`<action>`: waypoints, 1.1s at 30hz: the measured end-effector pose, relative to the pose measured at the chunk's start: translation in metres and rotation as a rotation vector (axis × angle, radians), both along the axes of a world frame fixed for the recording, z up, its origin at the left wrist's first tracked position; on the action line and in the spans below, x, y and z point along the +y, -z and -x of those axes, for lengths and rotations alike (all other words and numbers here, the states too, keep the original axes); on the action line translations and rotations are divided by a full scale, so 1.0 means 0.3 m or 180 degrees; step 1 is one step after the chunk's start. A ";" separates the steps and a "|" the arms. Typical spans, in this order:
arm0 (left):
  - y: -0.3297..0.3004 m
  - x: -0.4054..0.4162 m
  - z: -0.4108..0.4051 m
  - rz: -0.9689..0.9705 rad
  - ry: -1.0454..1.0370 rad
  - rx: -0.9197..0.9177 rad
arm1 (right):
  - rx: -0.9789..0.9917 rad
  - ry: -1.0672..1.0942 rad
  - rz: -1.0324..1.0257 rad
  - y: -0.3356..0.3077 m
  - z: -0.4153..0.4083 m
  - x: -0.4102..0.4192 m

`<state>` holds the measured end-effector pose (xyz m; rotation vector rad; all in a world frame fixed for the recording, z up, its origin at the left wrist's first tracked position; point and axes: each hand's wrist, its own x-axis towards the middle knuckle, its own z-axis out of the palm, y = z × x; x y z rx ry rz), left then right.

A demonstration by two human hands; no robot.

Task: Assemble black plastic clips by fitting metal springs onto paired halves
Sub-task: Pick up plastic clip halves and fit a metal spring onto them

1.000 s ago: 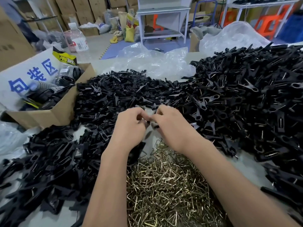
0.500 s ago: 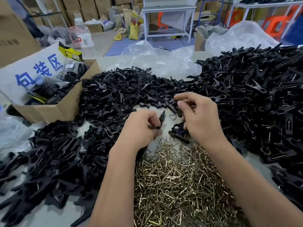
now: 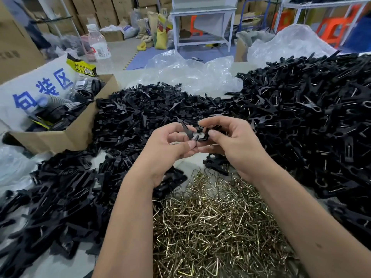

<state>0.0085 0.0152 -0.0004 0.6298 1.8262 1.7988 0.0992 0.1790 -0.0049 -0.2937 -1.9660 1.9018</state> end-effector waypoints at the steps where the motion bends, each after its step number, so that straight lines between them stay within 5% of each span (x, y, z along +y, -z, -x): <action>1: -0.001 -0.002 -0.002 -0.0025 0.0044 -0.0092 | -0.0042 -0.0036 -0.0262 -0.002 -0.001 -0.001; 24: 0.001 0.000 -0.014 0.0059 0.0160 -0.0273 | -0.0426 -0.0106 -0.1088 0.011 -0.004 0.030; 33: -0.010 0.004 -0.018 0.0094 0.0083 -0.0323 | -0.0226 0.0131 -0.0409 0.010 -0.006 0.017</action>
